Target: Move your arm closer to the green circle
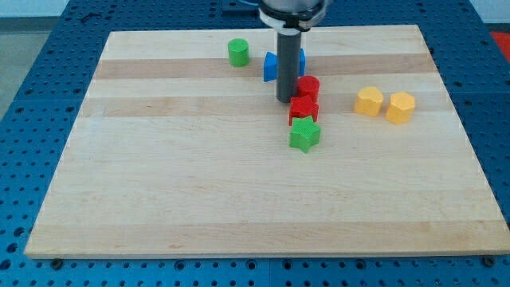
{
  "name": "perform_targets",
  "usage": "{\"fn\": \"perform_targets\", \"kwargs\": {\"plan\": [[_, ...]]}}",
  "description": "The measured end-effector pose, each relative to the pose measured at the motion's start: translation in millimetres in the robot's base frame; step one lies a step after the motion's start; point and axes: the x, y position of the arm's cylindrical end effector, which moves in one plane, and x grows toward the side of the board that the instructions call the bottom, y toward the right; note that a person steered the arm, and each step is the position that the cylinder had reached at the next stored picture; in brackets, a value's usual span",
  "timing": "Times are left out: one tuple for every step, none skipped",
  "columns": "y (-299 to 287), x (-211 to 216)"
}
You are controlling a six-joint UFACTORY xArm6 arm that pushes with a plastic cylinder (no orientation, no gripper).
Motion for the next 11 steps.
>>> {"fn": "perform_targets", "kwargs": {"plan": [[-1.3,0.0],[-30.8,-9.2],[-82.2,-41.9],[-123.4,-80.6],[-136.6,-84.4],[-137.9,-112.1],[-150.8,-174.7],[-116.2,-175.6],[-116.0,-160.4],[-106.8,-129.8],[-75.3,-143.3]]}}
